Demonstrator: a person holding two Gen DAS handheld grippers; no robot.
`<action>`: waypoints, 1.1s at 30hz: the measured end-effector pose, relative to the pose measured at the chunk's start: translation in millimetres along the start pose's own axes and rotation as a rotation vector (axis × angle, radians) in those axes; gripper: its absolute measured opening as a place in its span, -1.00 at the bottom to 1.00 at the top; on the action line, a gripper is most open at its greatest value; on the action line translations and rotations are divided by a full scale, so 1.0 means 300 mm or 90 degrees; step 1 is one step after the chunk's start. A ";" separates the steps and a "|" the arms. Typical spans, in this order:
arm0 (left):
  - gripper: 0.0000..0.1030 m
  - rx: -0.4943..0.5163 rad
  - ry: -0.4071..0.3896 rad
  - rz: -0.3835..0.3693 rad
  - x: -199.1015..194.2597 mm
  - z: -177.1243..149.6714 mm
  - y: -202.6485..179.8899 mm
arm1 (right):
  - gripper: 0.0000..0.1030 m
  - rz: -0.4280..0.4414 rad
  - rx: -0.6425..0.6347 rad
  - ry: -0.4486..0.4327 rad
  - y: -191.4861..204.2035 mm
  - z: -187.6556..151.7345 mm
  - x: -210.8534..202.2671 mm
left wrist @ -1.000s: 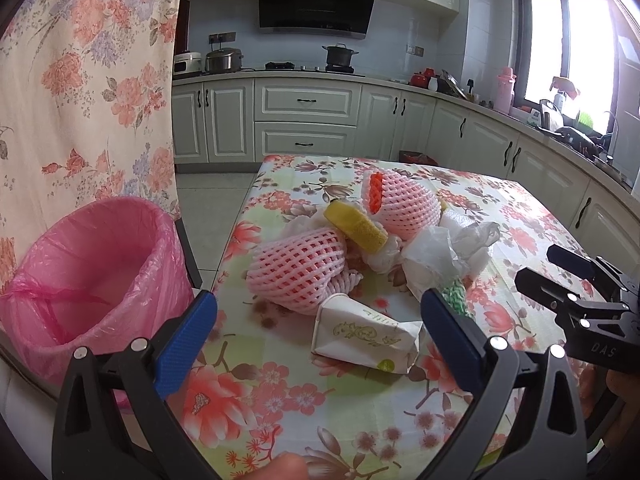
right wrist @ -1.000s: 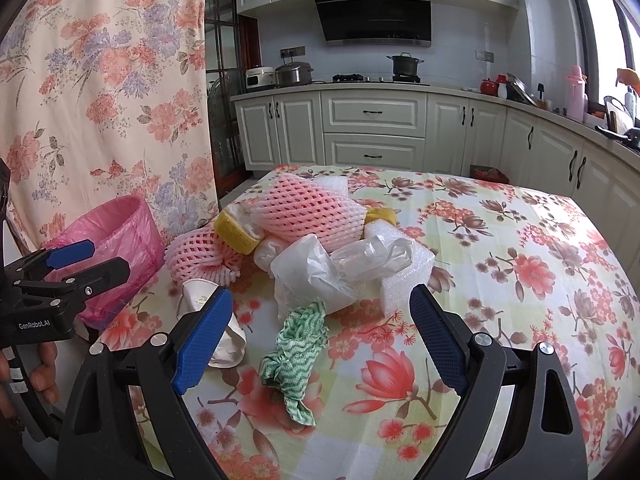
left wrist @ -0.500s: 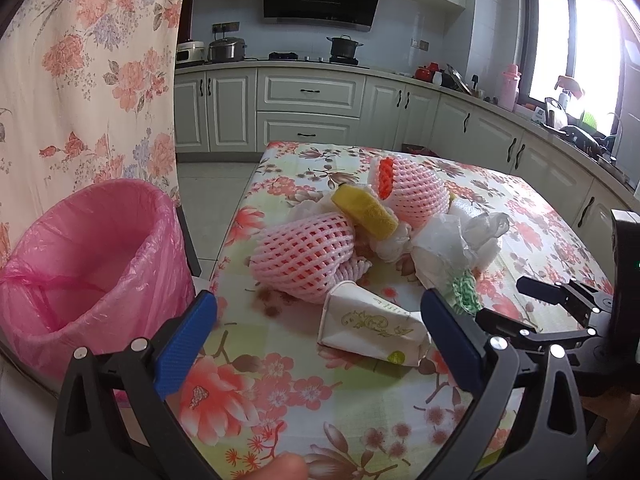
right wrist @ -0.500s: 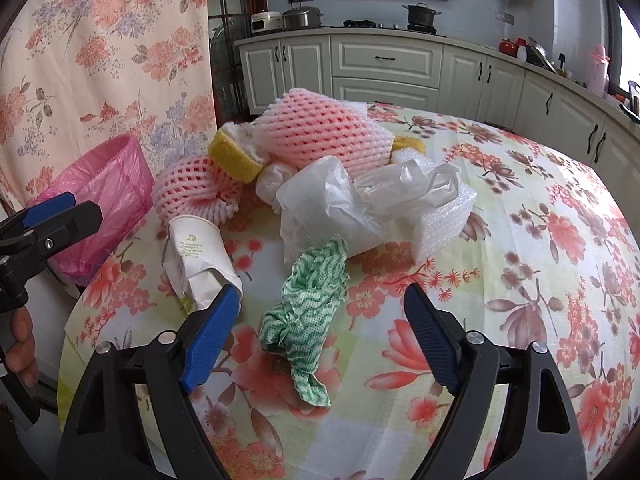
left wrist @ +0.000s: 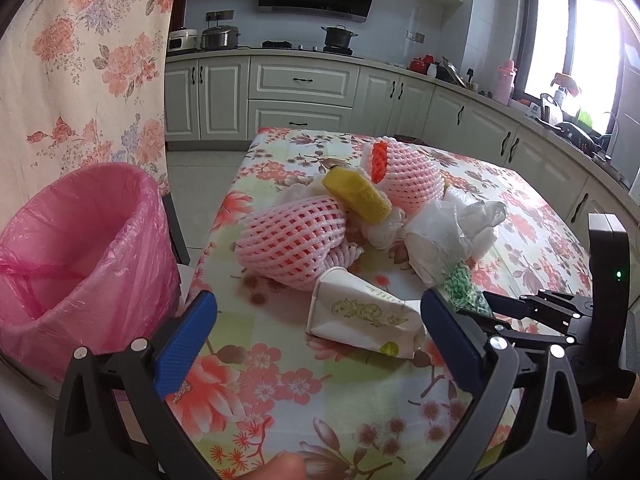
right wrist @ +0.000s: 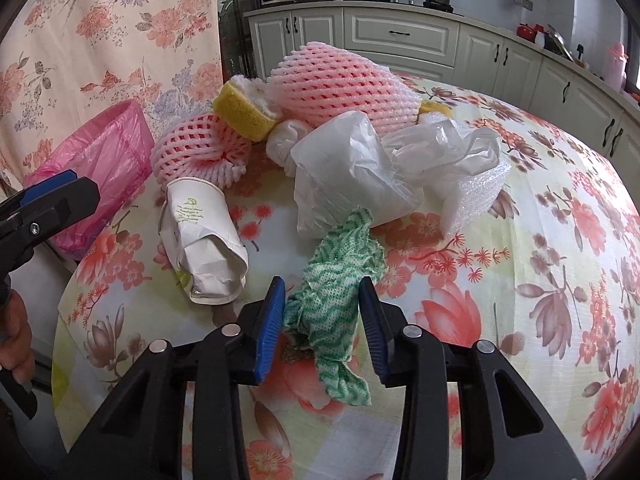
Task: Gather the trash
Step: 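Grasp the green-and-white cloth with the right tool while the left tool grasps the crumpled white paper cup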
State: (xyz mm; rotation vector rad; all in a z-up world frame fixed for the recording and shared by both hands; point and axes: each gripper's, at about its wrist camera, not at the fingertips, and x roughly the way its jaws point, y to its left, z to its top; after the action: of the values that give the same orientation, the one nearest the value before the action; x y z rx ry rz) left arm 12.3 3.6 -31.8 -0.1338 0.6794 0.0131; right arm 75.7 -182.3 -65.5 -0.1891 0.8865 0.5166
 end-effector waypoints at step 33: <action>0.77 0.075 0.117 -0.063 0.256 -0.032 -0.092 | -0.38 0.014 0.033 -0.109 -0.066 0.035 -0.197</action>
State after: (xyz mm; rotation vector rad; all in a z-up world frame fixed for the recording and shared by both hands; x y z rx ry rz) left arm 67.7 -27.5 -84.0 -0.0561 0.8541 -0.1355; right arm 62.3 -216.3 -13.8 -0.0872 0.7349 0.5221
